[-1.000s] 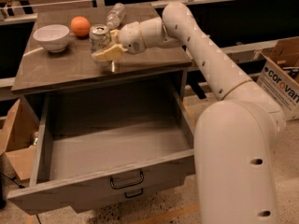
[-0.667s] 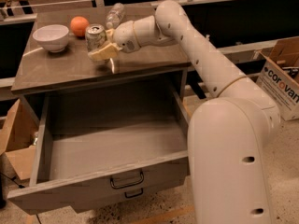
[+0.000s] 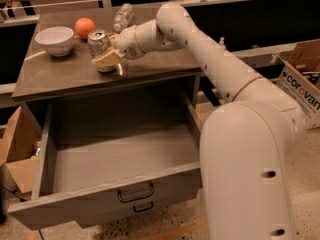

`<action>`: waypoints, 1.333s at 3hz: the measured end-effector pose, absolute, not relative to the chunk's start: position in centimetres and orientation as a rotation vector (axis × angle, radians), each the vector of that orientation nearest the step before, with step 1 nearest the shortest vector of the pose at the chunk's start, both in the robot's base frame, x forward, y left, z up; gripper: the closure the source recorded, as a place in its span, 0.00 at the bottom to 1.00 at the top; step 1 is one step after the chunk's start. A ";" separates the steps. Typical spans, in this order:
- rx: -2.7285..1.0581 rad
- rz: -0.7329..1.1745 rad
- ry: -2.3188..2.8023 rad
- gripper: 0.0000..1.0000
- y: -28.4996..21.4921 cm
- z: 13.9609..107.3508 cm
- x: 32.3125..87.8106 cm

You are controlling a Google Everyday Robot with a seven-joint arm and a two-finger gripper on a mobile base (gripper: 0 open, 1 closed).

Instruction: Pick 7up can from top drawer and place on counter

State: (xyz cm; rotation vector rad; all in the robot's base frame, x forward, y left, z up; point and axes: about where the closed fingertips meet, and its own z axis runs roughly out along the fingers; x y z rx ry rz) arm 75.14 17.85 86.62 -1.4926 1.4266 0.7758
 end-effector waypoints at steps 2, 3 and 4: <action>-1.453 0.739 1.484 0.00 15.6 85.4 75.0; -1.377 0.692 1.543 0.00 12.0 85.1 74.9; -1.291 0.631 1.607 0.00 7.3 85.2 74.7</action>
Offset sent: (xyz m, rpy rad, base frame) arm -0.0047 -0.0703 -0.0252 -0.0393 0.0269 -0.1636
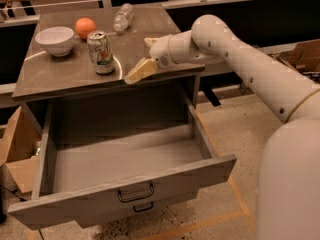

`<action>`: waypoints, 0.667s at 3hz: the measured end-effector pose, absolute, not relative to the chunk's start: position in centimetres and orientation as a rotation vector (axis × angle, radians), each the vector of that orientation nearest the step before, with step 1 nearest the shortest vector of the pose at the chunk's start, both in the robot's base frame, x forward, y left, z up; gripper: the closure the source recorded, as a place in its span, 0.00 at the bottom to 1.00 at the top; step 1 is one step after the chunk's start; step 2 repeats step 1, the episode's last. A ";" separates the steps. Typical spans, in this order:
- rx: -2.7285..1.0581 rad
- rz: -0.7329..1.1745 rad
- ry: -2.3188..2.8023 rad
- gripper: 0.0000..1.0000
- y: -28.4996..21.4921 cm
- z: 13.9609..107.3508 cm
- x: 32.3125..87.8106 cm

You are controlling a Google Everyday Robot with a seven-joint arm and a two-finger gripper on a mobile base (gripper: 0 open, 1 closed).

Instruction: Pick 7up can from top drawer and place on counter

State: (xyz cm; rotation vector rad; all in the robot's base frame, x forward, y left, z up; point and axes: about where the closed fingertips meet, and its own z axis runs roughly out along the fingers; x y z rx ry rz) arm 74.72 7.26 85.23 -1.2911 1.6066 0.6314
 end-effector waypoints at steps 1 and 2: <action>-1.211 0.522 1.706 0.00 1.6 85.5 74.1; -1.211 0.522 1.706 0.00 1.6 85.5 74.1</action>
Offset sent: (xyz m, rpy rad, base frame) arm 0.0000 0.0000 0.0000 0.0000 0.0000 0.0000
